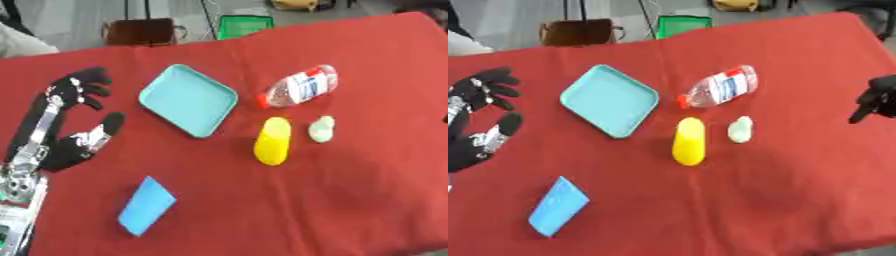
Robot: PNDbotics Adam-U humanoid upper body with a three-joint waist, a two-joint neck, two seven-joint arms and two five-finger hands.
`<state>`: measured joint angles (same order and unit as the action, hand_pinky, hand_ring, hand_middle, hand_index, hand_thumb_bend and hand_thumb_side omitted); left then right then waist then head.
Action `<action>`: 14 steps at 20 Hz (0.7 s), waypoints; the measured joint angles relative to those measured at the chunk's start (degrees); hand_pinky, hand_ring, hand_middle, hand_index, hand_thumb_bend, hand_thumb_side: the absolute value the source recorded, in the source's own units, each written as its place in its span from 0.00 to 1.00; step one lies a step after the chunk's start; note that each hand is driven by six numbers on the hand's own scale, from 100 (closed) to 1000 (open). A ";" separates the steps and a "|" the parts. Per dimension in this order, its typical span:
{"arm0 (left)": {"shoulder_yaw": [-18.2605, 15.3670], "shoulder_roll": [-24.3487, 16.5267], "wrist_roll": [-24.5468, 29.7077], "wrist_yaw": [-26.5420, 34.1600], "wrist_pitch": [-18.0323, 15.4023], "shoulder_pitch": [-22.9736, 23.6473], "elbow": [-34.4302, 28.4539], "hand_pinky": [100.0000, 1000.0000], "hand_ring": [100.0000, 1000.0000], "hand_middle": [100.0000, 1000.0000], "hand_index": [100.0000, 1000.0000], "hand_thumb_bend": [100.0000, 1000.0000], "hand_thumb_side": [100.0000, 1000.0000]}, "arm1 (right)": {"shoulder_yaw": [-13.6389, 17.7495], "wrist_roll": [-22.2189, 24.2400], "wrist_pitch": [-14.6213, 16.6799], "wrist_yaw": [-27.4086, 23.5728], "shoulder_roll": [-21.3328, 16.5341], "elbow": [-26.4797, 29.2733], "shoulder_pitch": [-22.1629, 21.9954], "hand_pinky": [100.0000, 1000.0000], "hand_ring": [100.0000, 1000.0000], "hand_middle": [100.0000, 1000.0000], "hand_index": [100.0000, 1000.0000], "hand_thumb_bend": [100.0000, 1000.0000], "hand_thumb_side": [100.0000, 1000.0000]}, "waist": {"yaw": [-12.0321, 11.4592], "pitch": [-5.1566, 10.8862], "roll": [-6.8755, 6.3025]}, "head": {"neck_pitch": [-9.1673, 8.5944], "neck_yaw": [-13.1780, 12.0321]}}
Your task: Pick up objects on the table and place them in the box.
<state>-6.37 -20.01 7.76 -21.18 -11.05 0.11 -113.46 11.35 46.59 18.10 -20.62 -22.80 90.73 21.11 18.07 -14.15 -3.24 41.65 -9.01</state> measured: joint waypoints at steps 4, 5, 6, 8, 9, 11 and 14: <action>1.64 -3.10 -1.41 -2.54 -2.81 3.89 -0.01 0.62 0.70 0.72 0.90 0.56 0.70 | 0.15 -0.01 0.01 0.15 0.00 0.00 -0.03 0.53 0.53 0.59 0.79 0.00 0.62 | 0.25 0.01 -0.26 | 0.00 0.26; 2.33 -4.16 -1.75 -3.64 -3.71 5.09 -0.01 0.62 0.70 0.72 0.90 0.56 0.70 | 0.17 -0.01 0.01 0.19 0.00 0.00 -0.04 0.53 0.53 0.59 0.79 0.00 0.62 | 0.28 0.02 -0.36 | 0.00 0.39; 2.96 -5.05 -2.06 -4.72 -4.49 6.03 -0.01 0.64 0.71 0.73 0.91 0.60 0.70 | 0.23 -0.02 0.02 0.22 -0.01 0.00 -0.07 0.53 0.53 0.59 0.79 0.00 0.62 | 0.30 0.03 -0.46 | 0.00 0.49; 4.15 -6.65 -2.56 -6.99 -5.82 7.51 -0.01 0.66 0.72 0.74 0.91 0.65 0.72 | 0.27 -0.02 0.02 0.33 -0.01 0.00 -0.27 0.53 0.53 0.59 0.79 0.00 0.62 | 0.46 0.16 -0.57 | 0.00 0.69; 4.78 -7.39 -2.69 -8.12 -6.31 8.03 -0.01 0.66 0.72 0.74 0.91 0.65 0.72 | 0.28 -0.02 0.02 0.36 -0.01 0.00 -0.33 0.53 0.53 0.59 0.79 0.00 0.62 | 0.58 0.27 -0.58 | 0.00 0.77; 5.91 -8.66 -2.73 -10.31 -6.91 8.66 -0.01 0.67 0.72 0.74 0.92 0.68 0.73 | 0.28 -0.02 0.02 0.37 -0.01 0.00 -0.44 0.53 0.53 0.59 0.79 0.00 0.62 | 0.64 0.37 -0.60 | -0.02 1.09; 7.25 -9.66 -2.46 -13.39 -6.85 8.85 -0.01 0.70 0.73 0.74 0.92 0.74 0.74 | 0.28 -0.03 0.03 0.38 -0.01 0.00 -0.44 0.53 0.53 0.59 0.79 0.00 0.62 | 0.78 0.44 -0.62 | -0.26 1.45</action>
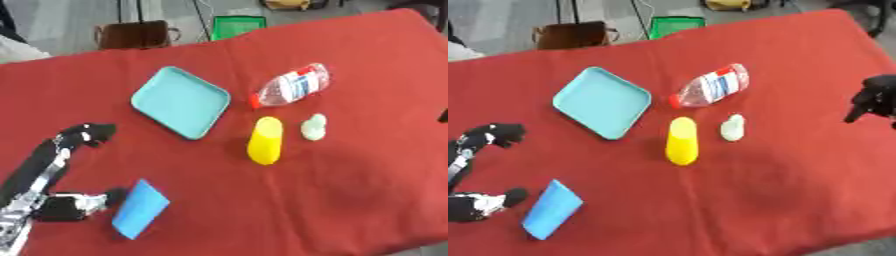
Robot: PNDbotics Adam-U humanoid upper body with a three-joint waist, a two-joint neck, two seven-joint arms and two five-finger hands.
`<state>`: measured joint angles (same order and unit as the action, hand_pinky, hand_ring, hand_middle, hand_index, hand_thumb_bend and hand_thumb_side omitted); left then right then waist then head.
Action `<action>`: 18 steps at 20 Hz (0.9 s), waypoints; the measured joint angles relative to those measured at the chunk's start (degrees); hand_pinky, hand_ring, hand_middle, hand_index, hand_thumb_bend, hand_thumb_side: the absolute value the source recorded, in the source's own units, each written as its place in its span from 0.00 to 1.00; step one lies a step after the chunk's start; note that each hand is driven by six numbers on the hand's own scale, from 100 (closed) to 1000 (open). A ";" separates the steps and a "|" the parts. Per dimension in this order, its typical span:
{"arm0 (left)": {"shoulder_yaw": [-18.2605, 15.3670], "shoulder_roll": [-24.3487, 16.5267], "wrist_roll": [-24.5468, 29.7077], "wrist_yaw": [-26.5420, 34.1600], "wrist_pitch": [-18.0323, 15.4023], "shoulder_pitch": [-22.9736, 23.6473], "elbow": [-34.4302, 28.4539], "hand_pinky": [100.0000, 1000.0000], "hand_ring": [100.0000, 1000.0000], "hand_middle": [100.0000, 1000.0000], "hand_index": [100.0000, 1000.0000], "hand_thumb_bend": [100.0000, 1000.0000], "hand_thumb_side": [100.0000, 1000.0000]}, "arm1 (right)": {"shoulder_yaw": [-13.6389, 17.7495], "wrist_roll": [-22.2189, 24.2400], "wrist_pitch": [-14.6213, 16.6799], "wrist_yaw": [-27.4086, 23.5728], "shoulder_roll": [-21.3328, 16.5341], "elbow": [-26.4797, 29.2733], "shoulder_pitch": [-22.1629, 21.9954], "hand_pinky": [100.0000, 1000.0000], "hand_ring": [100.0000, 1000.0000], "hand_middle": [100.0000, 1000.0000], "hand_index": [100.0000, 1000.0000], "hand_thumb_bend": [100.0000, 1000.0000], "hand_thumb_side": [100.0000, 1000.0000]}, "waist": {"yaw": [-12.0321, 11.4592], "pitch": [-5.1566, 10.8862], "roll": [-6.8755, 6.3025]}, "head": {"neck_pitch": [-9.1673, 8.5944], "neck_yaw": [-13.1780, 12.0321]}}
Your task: Pick up objects on the table and place them in the box.
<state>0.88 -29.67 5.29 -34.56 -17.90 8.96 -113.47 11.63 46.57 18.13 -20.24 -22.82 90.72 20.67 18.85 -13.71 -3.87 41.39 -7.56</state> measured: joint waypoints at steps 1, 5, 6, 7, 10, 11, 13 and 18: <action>0.34 -0.08 0.16 -1.09 0.29 0.00 0.00 0.70 0.73 0.74 0.92 0.74 0.74 | 0.00 0.00 0.00 0.00 0.00 0.00 0.00 0.53 0.53 0.59 0.79 0.00 0.62 | 0.03 0.07 0.01 | -0.17 0.15; 1.72 -0.06 0.71 -4.90 2.05 -0.06 0.00 0.71 0.72 0.74 0.92 0.75 0.77 | 0.00 -0.02 0.02 0.00 0.00 0.00 0.00 0.53 0.53 0.59 0.79 0.00 0.62 | 0.08 0.16 0.08 | -0.41 0.44; 2.06 -0.04 0.88 -5.67 2.43 -0.14 0.00 0.72 0.72 0.74 0.91 0.79 0.78 | 0.00 -0.04 0.04 0.00 0.00 0.00 0.00 0.53 0.53 0.59 0.79 0.00 0.62 | 0.08 0.16 0.10 | -0.48 0.53; 2.39 -0.03 1.23 -6.51 2.81 -0.29 0.00 0.72 0.72 0.74 0.91 0.79 0.78 | 0.00 -0.06 0.06 0.00 0.00 0.00 0.00 0.53 0.53 0.59 0.79 0.00 0.62 | 0.08 0.16 0.12 | -0.59 0.64; 3.48 0.05 2.90 -10.06 3.99 -0.46 0.00 0.73 0.68 0.72 0.90 0.87 0.81 | 0.00 -0.09 0.09 0.00 0.00 -0.01 0.00 0.53 0.53 0.59 0.79 0.00 0.62 | 0.08 0.18 0.21 | -0.72 0.77; 3.79 0.19 3.59 -11.63 4.36 -0.46 0.00 0.73 0.68 0.72 0.90 0.87 0.81 | 0.00 -0.09 0.09 0.00 0.00 -0.01 0.00 0.53 0.53 0.59 0.79 0.00 0.62 | 0.08 0.19 0.25 | -0.72 0.77; 4.25 0.72 4.74 -15.36 5.15 -0.55 0.00 0.74 0.66 0.71 0.89 0.93 0.81 | -0.01 -0.09 0.09 0.00 0.00 -0.01 0.00 0.53 0.53 0.59 0.79 0.00 0.62 | 0.08 0.19 0.31 | -0.72 0.77; 5.36 2.39 5.40 -26.90 7.01 -0.86 0.00 0.74 0.56 0.64 0.87 1.00 0.78 | -0.03 -0.09 0.09 0.00 0.00 -0.01 0.02 0.53 0.53 0.59 0.79 0.00 0.62 | 0.08 0.19 0.50 | -0.76 0.78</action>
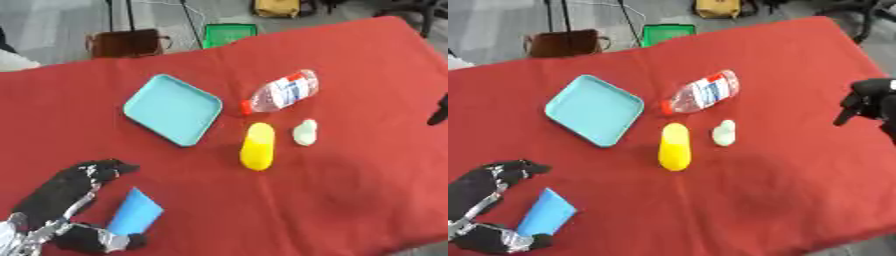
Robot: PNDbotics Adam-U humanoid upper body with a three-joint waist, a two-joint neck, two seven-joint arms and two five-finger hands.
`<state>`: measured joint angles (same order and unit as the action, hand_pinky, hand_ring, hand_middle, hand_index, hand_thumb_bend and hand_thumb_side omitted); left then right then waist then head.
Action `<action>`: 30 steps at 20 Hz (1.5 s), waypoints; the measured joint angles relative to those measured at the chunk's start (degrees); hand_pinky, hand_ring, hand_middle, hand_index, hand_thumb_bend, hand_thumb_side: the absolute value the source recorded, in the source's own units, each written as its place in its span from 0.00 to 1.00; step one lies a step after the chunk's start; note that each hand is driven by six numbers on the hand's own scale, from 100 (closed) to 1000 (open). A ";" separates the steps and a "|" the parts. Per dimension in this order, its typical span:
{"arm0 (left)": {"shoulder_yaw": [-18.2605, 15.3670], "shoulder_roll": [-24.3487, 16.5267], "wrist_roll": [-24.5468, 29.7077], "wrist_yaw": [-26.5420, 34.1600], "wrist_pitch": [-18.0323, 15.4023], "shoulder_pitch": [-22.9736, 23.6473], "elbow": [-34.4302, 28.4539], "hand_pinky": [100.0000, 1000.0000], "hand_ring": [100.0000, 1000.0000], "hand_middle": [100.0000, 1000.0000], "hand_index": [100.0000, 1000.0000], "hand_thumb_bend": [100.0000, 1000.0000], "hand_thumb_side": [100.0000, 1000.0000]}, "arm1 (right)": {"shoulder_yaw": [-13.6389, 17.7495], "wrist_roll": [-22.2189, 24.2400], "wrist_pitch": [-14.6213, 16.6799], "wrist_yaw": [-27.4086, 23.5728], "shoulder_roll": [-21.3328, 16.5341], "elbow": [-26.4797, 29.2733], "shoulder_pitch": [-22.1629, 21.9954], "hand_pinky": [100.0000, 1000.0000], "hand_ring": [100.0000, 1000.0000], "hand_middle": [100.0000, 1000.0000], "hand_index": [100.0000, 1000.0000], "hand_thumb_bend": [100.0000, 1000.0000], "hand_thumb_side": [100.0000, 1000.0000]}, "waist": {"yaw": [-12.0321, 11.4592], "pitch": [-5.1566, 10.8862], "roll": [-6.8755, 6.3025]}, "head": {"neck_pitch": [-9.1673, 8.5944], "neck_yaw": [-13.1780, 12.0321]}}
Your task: Pick up objects on the table and place them in the box.
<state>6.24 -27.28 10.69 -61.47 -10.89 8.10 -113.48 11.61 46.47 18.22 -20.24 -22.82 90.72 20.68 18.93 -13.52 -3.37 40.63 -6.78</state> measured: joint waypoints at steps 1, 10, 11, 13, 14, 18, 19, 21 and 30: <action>0.29 0.29 -0.10 -2.10 0.30 -0.01 0.00 0.74 0.56 0.64 0.87 1.00 0.78 | 0.00 0.00 0.00 0.00 0.00 0.00 0.00 0.53 0.53 0.59 0.79 0.00 0.62 | 0.00 0.00 0.00 | -0.01 0.00; 1.33 1.68 -1.37 -13.40 2.13 -0.14 0.00 0.65 0.40 0.52 0.84 1.00 0.72 | -0.30 -0.01 0.01 0.00 0.00 -0.01 0.02 0.53 0.53 0.59 0.79 0.00 0.62 | -0.08 0.00 0.14 | -0.02 0.00; 1.33 1.68 -1.39 -13.66 2.31 -0.14 0.00 0.65 0.40 0.51 0.84 1.00 0.71 | -0.30 -0.01 0.01 0.00 0.00 -0.01 0.02 0.53 0.53 0.59 0.79 0.00 0.62 | -0.08 0.00 0.16 | -0.04 -0.01; 1.33 1.69 -1.38 -13.71 2.64 -0.14 0.00 0.64 0.39 0.51 0.84 1.00 0.69 | -0.30 -0.01 0.01 0.00 0.00 -0.01 0.02 0.53 0.53 0.59 0.79 0.00 0.62 | -0.05 0.00 0.18 | -0.21 -0.04; 1.33 1.69 -1.35 -13.71 2.78 -0.13 0.00 0.64 0.39 0.50 0.83 1.00 0.68 | -0.30 -0.01 0.01 0.00 0.00 -0.01 0.02 0.53 0.53 0.59 0.79 0.00 0.62 | 0.00 0.00 0.18 | -0.29 -0.05; 1.33 1.71 -1.24 -13.38 3.19 -0.11 0.00 0.61 0.35 0.49 0.83 0.96 0.65 | -0.30 -0.02 0.02 0.00 0.00 -0.02 0.02 0.53 0.53 0.59 0.79 0.00 0.62 | 0.15 0.00 0.18 | -0.44 -0.08; 1.33 1.72 -1.17 -13.19 3.27 -0.10 0.00 0.59 0.33 0.49 0.83 0.93 0.63 | -0.30 -0.02 0.02 0.00 0.00 -0.02 0.02 0.53 0.53 0.59 0.79 0.00 0.62 | 0.15 0.00 0.19 | -0.44 -0.08; 1.33 2.01 -1.09 -12.87 3.34 -0.06 -0.02 0.56 0.29 0.48 0.83 0.89 0.60 | -0.30 -0.02 0.02 0.00 0.00 -0.02 0.02 0.53 0.53 0.59 0.79 0.00 0.62 | 0.15 0.00 0.20 | -0.45 -0.09; 1.32 2.79 -0.87 -10.70 3.59 0.09 -0.69 0.47 0.19 0.48 0.84 0.63 0.34 | -0.30 -0.01 0.01 0.00 0.01 -0.03 0.02 0.53 0.53 0.59 0.79 0.00 0.62 | 0.22 0.00 0.20 | -0.45 -0.09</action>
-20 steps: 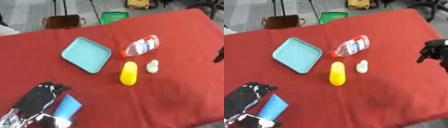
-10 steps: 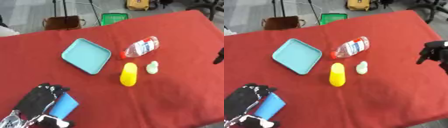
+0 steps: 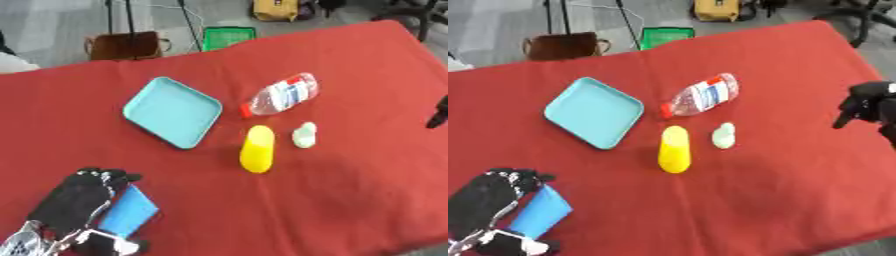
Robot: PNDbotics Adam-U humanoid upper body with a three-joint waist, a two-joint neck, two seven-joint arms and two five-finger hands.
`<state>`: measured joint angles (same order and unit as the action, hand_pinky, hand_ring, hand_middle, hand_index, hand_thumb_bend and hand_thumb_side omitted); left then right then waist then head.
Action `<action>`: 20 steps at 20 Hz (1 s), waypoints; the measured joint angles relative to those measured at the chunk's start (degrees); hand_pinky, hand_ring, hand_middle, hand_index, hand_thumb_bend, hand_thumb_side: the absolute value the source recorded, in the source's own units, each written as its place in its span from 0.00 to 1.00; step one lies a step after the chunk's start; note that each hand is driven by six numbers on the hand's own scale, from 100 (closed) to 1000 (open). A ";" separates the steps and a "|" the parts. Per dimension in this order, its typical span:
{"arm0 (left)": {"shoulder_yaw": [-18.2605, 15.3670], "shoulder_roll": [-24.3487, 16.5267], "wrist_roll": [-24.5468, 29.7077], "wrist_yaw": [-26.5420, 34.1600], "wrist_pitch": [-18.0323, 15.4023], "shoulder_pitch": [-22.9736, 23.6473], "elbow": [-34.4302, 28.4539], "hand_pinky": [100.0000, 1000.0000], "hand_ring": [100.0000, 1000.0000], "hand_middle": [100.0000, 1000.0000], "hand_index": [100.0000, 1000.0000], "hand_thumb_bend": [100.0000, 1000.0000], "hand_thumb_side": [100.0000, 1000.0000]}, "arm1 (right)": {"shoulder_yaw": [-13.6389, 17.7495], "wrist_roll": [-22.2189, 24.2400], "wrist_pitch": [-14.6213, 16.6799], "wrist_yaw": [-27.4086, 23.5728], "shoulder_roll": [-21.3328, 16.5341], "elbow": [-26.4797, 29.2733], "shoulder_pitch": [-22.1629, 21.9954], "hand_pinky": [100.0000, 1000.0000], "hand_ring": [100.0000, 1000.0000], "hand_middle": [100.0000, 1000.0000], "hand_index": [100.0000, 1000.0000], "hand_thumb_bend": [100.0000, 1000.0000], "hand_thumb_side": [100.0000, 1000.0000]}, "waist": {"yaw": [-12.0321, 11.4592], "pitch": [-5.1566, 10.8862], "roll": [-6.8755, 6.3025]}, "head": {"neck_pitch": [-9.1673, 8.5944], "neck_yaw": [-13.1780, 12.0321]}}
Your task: Pick up objects on the table and place them in the box.
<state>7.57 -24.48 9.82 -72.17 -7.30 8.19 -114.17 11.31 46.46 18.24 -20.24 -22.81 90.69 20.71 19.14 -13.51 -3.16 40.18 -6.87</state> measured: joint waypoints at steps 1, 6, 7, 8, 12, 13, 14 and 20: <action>0.00 0.23 0.08 0.34 0.09 0.01 -0.03 0.46 0.18 0.46 0.84 0.54 0.25 | 0.00 0.00 0.00 0.00 0.00 0.00 0.00 0.53 0.53 0.59 0.79 0.00 0.62 | 0.00 0.00 0.00 | 0.00 0.00; -0.02 0.88 0.78 2.06 1.14 0.17 -0.04 0.43 0.14 0.40 0.83 0.42 0.13 | 0.00 0.02 -0.02 0.00 0.00 0.00 0.00 0.53 0.53 0.59 0.79 0.00 0.62 | -0.01 0.00 -0.07 | 0.00 0.02; -0.02 0.88 0.90 2.34 1.40 0.23 -0.02 0.43 0.13 0.37 0.83 0.41 0.12 | 0.00 0.02 -0.02 0.00 0.00 0.00 0.00 0.53 0.53 0.59 0.79 0.00 0.62 | 0.00 0.00 -0.08 | 0.00 0.02; -0.02 0.90 1.07 2.67 1.61 0.30 -0.01 0.43 0.13 0.37 0.83 0.41 0.12 | 0.00 0.02 -0.02 0.00 0.00 0.00 0.00 0.53 0.53 0.59 0.79 0.00 0.62 | 0.01 0.00 -0.08 | 0.00 0.02; -0.03 1.22 1.77 4.30 2.08 0.45 0.01 0.41 0.12 0.31 0.83 0.33 0.20 | 0.00 0.02 -0.02 0.00 0.00 0.00 0.00 0.53 0.53 0.59 0.79 0.00 0.62 | 0.08 0.00 -0.08 | 0.00 0.05; -0.03 1.34 2.31 5.13 2.02 0.55 0.01 0.38 0.12 0.29 0.83 0.21 0.30 | 0.01 0.02 -0.02 0.00 0.00 0.00 0.00 0.53 0.53 0.59 0.79 0.00 0.62 | 0.10 0.00 -0.08 | 0.00 0.06; -0.03 1.35 3.22 6.42 1.82 0.76 -0.02 0.38 0.12 0.29 0.83 0.21 0.30 | 0.01 0.02 -0.02 0.00 0.00 0.00 0.00 0.53 0.53 0.59 0.79 0.00 0.62 | 0.13 0.00 -0.08 | 0.00 0.06; -0.91 -0.76 10.50 18.41 -1.24 2.84 -0.08 0.38 0.12 0.27 0.83 0.17 0.34 | 0.01 0.02 -0.02 0.00 0.00 0.00 0.00 0.53 0.53 0.59 0.79 0.00 0.62 | 0.11 0.02 -0.38 | 0.00 0.09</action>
<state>6.66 -25.25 20.32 -53.76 -8.54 11.03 -114.25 11.32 46.48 18.22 -20.24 -22.81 90.69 20.71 19.25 -13.49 -3.54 40.19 -6.78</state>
